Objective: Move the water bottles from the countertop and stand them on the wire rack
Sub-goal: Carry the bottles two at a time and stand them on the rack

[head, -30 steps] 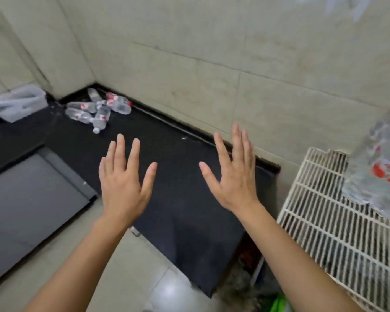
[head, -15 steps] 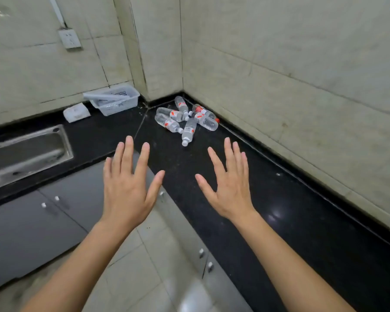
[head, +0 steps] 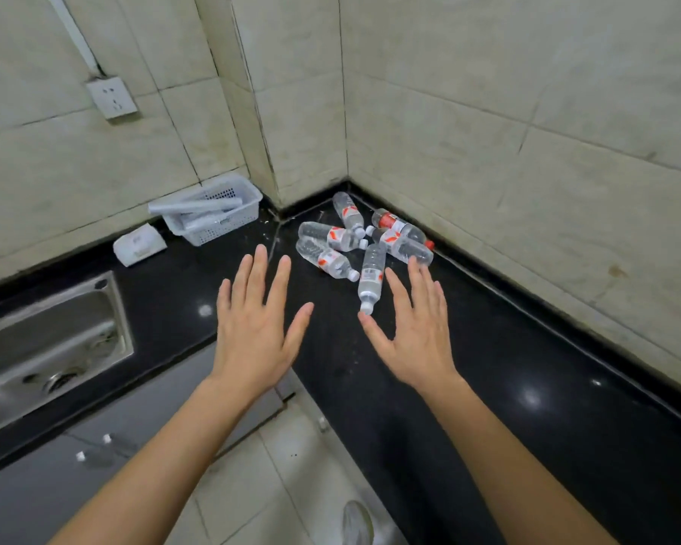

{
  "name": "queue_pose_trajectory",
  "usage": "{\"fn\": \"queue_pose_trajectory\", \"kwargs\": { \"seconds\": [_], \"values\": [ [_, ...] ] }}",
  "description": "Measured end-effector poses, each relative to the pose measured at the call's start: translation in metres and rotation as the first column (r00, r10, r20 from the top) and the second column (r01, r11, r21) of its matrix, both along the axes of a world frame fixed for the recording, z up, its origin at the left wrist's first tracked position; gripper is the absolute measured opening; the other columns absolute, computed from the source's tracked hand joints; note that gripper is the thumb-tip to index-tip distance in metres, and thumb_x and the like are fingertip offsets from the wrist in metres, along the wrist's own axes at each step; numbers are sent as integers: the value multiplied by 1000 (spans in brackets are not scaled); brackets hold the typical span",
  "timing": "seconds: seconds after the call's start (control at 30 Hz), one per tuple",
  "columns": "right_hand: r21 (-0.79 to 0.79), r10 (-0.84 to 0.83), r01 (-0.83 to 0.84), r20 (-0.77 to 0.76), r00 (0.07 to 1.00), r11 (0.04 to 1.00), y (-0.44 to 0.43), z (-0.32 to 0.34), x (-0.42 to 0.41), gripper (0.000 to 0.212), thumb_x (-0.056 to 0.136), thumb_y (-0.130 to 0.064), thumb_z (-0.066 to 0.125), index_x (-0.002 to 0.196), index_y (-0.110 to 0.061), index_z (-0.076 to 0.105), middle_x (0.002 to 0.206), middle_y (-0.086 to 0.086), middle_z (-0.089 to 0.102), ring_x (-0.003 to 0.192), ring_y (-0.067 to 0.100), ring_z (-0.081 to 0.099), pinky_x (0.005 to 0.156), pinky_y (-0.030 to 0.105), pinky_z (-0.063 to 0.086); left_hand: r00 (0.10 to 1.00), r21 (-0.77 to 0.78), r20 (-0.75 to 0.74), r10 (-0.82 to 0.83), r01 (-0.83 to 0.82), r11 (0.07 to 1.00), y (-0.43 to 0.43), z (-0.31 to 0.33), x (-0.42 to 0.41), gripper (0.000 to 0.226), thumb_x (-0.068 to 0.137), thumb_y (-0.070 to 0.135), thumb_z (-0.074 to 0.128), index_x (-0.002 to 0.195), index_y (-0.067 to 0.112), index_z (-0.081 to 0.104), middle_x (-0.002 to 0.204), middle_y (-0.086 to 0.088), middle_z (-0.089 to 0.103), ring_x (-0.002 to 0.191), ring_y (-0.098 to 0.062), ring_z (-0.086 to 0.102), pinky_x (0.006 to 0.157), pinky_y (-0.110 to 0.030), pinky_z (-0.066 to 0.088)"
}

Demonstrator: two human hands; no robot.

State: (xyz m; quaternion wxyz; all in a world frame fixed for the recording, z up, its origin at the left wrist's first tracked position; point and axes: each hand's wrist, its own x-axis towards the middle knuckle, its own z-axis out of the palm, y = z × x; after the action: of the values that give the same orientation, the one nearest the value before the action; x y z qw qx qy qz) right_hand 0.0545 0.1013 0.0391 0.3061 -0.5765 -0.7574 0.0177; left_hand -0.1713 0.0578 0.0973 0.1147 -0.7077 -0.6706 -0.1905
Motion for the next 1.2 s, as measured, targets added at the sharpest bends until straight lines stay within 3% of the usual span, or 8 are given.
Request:
{"fn": "queue_pose_trajectory", "kwargs": {
  "seconds": [0.13,0.27,0.4,0.6,0.83,0.97,1.1,1.2],
  "values": [
    [-79,-53,49,-48,997,996,65,-14,-10,80,93,-63,47,154,-12,38,166,16,23,154,33,21,124,49,16,996,-87,-78,-35,28,996,77,-1,-15,72,98,54,35,156,11,35,165,-20,25,151,-38,28,115,-61,30],
    [-299,-113,92,-56,992,950,108,-32,-20,86,95,-63,51,160,-14,23,168,16,15,156,31,15,125,46,16,999,-196,-37,-23,15,980,129,-23,-31,75,97,56,36,157,12,33,165,-18,24,152,-37,26,116,-58,30],
    [-562,-202,97,-127,971,821,143,-59,-26,102,92,-64,56,162,-15,0,170,14,0,157,29,6,124,43,15,994,-363,-68,-88,57,930,181,-60,-46,76,98,50,52,159,12,27,168,-15,18,155,-34,19,120,-57,27],
    [-781,-377,126,-148,914,611,173,-103,-42,111,90,-61,63,161,-17,-10,170,12,-1,157,29,3,125,48,20,953,-590,-100,-287,175,788,278,-109,-57,77,99,48,51,161,16,18,170,-11,6,157,-31,5,123,-55,18],
    [-859,-597,247,-82,798,448,208,-124,-84,110,89,-54,69,162,-18,-6,168,8,13,153,28,21,118,45,31,796,-664,-38,-604,432,610,405,-167,-59,77,93,41,63,157,12,31,168,-15,16,155,-35,15,120,-61,23],
    [-876,-693,314,-32,720,366,211,-144,-120,102,94,-43,66,161,-29,-10,163,10,23,145,31,35,111,47,41,688,-764,-89,-720,417,493,448,-205,-76,75,101,54,43,162,26,9,171,-7,6,157,-30,4,119,-63,14],
    [-811,-777,474,37,628,345,211,-161,-147,83,102,-27,55,161,-36,-2,144,9,47,129,30,47,103,48,47,637,-719,-65,-768,503,479,464,-223,-89,75,88,32,73,154,25,38,152,-9,47,137,-37,44,103,-66,35],
    [-832,-881,416,-168,441,367,214,-162,-148,74,102,-12,51,160,-39,15,144,9,54,132,29,51,110,45,44,652,-643,-41,-757,563,520,464,-223,-86,72,71,22,87,138,21,58,127,-8,64,109,-36,58,89,-51,44]
  ]
}}
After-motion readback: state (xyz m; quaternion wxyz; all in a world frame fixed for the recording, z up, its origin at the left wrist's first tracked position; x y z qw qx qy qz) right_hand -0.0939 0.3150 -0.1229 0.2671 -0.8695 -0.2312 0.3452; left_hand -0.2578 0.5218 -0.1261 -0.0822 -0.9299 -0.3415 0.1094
